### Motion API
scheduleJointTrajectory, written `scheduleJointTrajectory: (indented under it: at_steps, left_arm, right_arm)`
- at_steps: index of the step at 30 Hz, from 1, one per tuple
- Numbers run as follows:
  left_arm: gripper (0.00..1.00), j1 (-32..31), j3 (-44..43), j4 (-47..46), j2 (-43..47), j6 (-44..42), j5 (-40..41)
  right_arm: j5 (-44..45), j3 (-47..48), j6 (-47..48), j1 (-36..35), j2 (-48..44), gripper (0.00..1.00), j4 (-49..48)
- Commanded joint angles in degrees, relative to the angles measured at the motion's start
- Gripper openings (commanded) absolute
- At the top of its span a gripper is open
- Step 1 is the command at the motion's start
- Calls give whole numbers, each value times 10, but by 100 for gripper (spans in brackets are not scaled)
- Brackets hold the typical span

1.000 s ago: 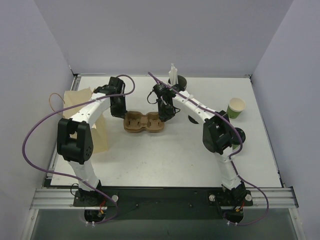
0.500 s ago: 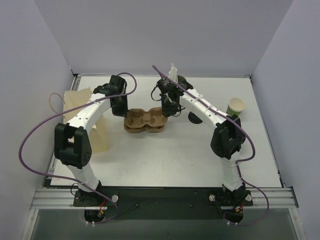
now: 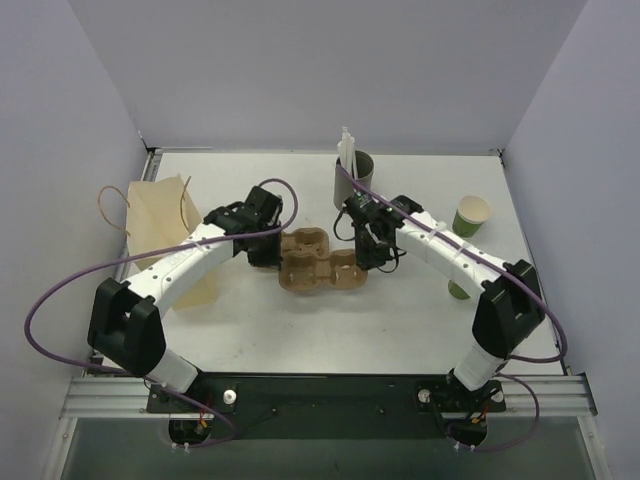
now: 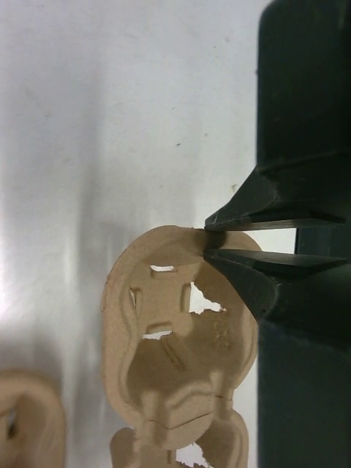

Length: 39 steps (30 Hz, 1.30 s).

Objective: Pack the takeout coffee

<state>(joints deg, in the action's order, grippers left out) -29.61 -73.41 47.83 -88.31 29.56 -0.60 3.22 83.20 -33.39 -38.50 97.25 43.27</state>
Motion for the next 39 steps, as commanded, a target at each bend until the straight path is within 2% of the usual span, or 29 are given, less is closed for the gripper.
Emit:
scheduleJointTrajectory:
  at_steps: [1,6,9,10,11,13,17,21,27,32,36,39]
  left_arm:
    - [0,-64,71,-65,42,68,-7]
    - [0,-108,139,-118,32,96,15]
    - [19,-114,137,-118,27,90,19]
    - [32,-114,115,-109,27,80,23]
    - [38,-114,101,-98,28,73,31]
    - [43,-110,70,-61,38,56,41]
    - [43,-82,-26,-21,39,30,74]
    - [43,-38,-80,-14,-60,1,109]
    - [47,-12,-116,-55,-162,-15,92]
    - [54,-12,-114,-73,-193,-17,86]
    - [54,-10,-121,-85,-224,-14,94]
    - [49,-5,-141,-89,-251,-13,102]
  right_arm:
    - [18,-121,-39,-15,-77,11,-28]
    - [27,-211,-63,-17,-112,12,-83]
    - [36,-217,-60,-17,-108,23,-83]
    - [37,-215,-57,-17,-109,33,-82]
    - [40,-207,-56,-17,-110,38,-76]
    - [47,-194,-55,-16,-116,44,-64]
    - [64,-161,-48,-11,-137,44,-33]
    - [52,-139,-44,1,-154,44,-25]
    - [32,-137,-34,3,-158,44,-19]
    - [27,-137,-28,7,-163,44,-14]
    - [23,-135,-23,8,-162,44,-13]
    - [18,-131,-19,10,-160,44,-13]
